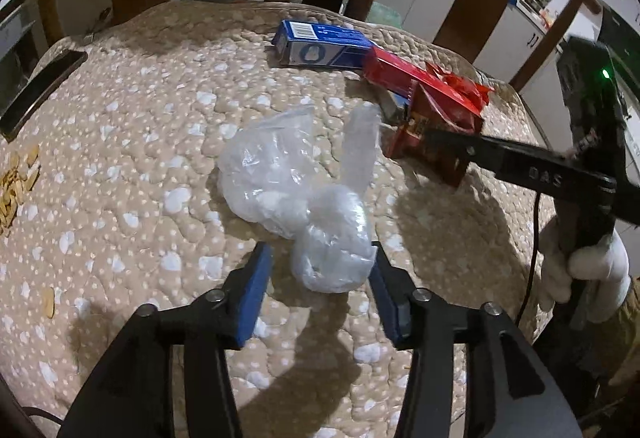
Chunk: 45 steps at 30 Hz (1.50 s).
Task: Collect trash
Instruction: 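Grasp the clear plastic bag with the left tool while the right grasps the red snack bag, then carry both bags to the basket and open the right tool to drop the snack bag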
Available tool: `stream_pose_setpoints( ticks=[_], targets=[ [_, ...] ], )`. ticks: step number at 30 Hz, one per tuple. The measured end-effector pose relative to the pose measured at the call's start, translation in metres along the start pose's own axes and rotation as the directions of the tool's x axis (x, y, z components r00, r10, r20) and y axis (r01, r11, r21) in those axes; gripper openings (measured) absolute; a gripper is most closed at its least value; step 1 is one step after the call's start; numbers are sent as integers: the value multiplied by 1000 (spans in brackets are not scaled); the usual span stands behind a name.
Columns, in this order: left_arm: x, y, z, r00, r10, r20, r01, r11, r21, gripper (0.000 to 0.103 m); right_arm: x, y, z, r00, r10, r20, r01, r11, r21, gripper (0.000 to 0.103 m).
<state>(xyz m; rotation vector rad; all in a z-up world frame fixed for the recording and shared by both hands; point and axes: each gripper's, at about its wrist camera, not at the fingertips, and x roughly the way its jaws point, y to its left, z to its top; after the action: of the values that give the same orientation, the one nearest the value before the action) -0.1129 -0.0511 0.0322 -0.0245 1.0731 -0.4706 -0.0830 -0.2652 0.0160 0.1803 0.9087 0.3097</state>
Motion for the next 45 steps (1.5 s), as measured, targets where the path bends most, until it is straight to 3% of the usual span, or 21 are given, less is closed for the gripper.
stream_pose_setpoints(
  ticks=[6, 10, 11, 13, 14, 23, 31, 37, 45],
  targets=[
    [4, 5, 7, 1000, -6, 14, 7, 999, -53, 72, -19, -3, -17, 999, 35, 2, -35, 999, 20, 33],
    [15, 3, 15, 1000, 28, 12, -27, 997, -76, 73, -33, -10, -33, 999, 34, 9, -34, 999, 30, 32],
    [18, 1, 17, 999, 37, 7, -37, 996, -82, 71, -35, -12, -36, 999, 35, 10, -35, 999, 34, 32],
    [21, -3, 19, 999, 35, -1, -35, 996, -79, 35, -42, -19, -44, 999, 37, 16, -38, 998, 51, 31],
    [22, -5, 20, 1000, 28, -15, -29, 997, -76, 30, -45, -21, -46, 999, 38, 19, -40, 998, 57, 31],
    [3, -37, 29, 999, -19, 30, 20, 999, -30, 30, -86, -56, -63, 996, 19, 82, -28, 994, 110, 29],
    [-8, -86, 42, 998, -51, 39, 48, 995, 83, 30, -126, -104, -79, 986, -38, 164, 1, 977, 215, 28],
    [-7, -136, 56, 995, -92, 37, 84, 980, 179, 30, -167, -153, -94, 962, -127, 243, 37, 939, 342, 28],
    [-1, -219, 71, 986, -161, 36, 141, 936, 323, 30, -218, -202, -107, 918, -266, 295, 120, 893, 433, 23]
  ],
)
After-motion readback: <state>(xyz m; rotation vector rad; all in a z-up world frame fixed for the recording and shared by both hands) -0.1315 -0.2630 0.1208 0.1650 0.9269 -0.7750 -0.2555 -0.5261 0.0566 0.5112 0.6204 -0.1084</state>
